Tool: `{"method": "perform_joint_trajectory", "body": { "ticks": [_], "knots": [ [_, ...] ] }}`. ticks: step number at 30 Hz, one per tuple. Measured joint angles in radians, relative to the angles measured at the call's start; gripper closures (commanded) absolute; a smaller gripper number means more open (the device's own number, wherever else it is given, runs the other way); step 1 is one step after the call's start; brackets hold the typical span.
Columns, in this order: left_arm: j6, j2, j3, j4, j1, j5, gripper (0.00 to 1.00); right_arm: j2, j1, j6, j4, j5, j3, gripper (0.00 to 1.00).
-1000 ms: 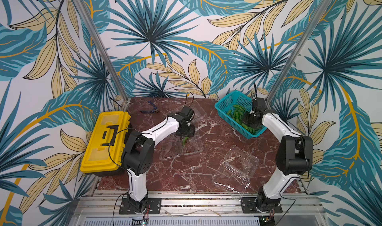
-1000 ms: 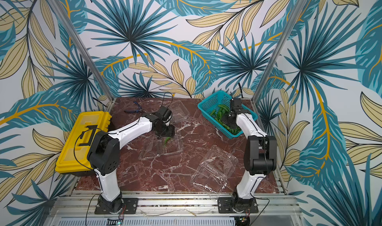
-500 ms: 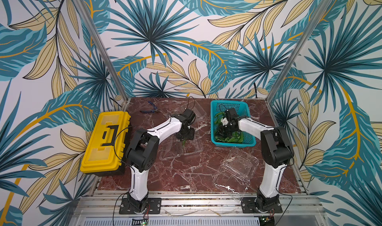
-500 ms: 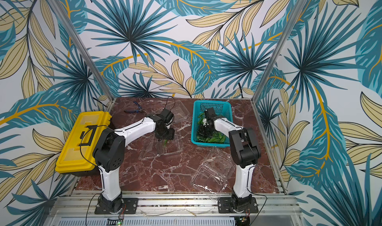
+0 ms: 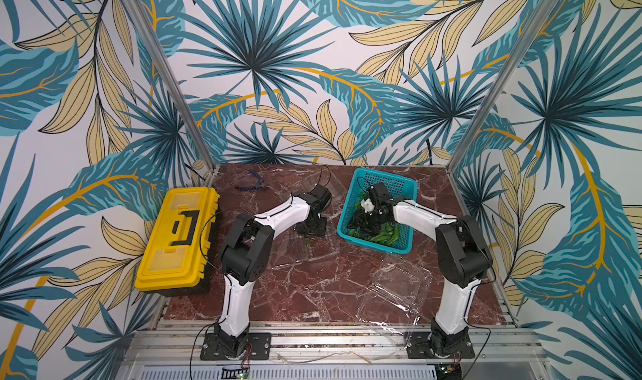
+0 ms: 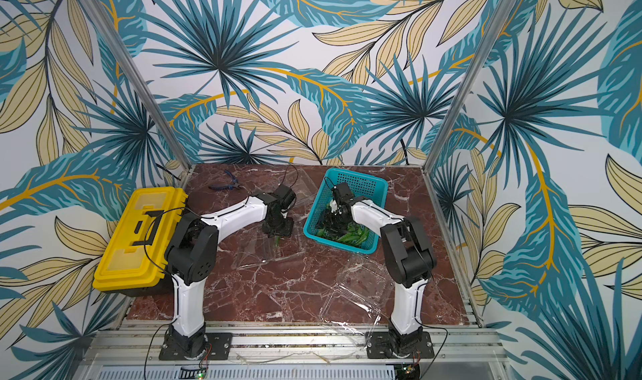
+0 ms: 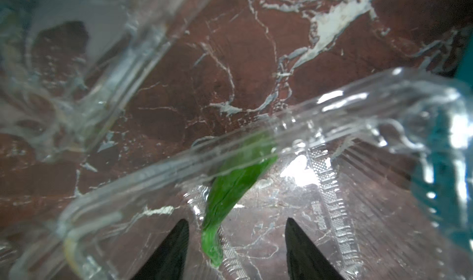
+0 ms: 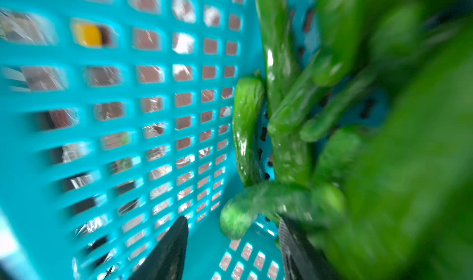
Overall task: Take small green peppers out of containers
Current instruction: Move the basket to the center of the board, then pick up the green pepper from the packing box, then place the green pepper in the basket.
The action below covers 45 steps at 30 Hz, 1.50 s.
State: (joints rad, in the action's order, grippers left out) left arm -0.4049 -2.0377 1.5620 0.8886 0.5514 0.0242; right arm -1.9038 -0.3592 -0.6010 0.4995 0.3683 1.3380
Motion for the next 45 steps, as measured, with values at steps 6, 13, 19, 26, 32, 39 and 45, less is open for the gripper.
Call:
{"method": "perform_joint_trajectory", "body": {
  "ticks": [6, 13, 19, 26, 32, 39, 45],
  "knots": [
    [0.009, -0.016, 0.035, 0.031, 0.003, 0.006, 0.48, 0.079, 0.0, 0.005, 0.001, -0.047, 0.045, 0.41],
    [0.013, -0.08, 0.08, 0.073, 0.01, 0.006, 0.49, 0.079, 0.0, 0.007, 0.01, -0.045, 0.113, 0.41],
    [0.009, -0.109, 0.085, 0.108, 0.016, 0.006, 0.64, 0.056, 0.0, 0.015, 0.021, -0.034, 0.159, 0.41],
    [0.01, -0.114, 0.108, 0.124, 0.039, 0.008, 0.99, 0.032, 0.0, 0.018, 0.029, -0.023, 0.164, 0.41],
    [0.015, -0.085, 0.116, 0.128, 0.072, 0.025, 1.0, 0.051, 0.004, 0.017, 0.019, -0.034, 0.119, 0.41],
    [0.022, 0.113, 0.175, 0.144, 0.102, 0.047, 1.0, 0.154, 0.063, -0.002, 0.002, -0.113, 0.021, 0.42],
    [0.089, 0.082, 0.439, 0.133, 0.145, 0.008, 1.0, 0.249, 0.186, -0.027, -0.011, -0.198, -0.069, 0.42]
  ]
}}
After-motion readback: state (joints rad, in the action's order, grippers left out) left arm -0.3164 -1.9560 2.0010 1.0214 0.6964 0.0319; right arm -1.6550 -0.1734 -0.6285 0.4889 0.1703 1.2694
